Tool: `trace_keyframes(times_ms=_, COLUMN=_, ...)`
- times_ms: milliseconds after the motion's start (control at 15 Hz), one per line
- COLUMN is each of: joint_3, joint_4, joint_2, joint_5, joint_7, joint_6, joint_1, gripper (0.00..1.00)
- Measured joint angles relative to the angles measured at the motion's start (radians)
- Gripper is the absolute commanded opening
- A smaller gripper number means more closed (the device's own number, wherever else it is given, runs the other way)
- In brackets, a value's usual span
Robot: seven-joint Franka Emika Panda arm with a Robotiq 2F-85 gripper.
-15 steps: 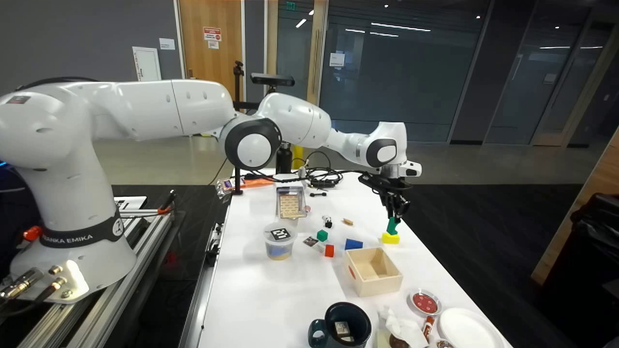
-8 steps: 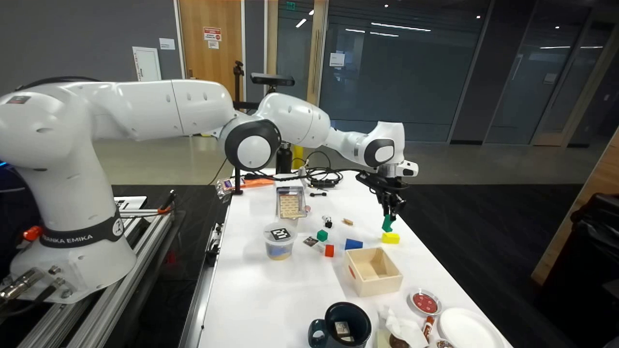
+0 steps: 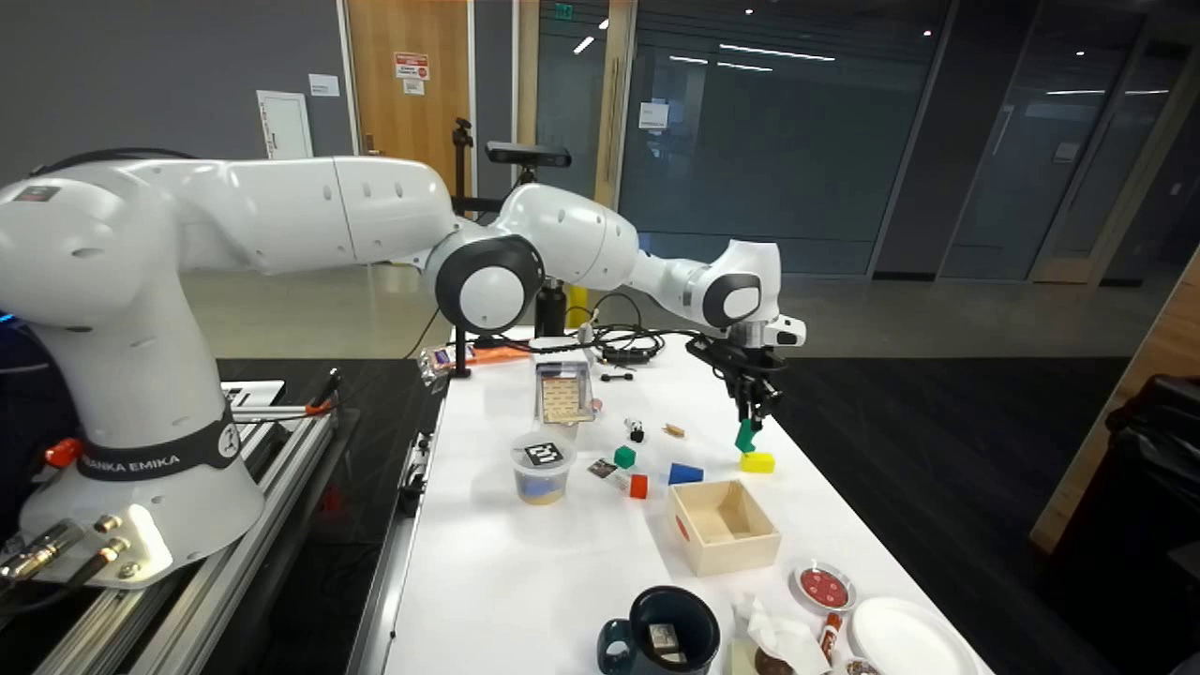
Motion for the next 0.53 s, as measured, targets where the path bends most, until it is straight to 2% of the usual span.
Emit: trace_keyframes(times_ms=533, joint_3=-0.006, joint_4=0.0, joint_2=0.005, joint_5=-0.001, joint_7=-0.033, joint_6=0.049, joint_1=0.001, gripper=0.09)
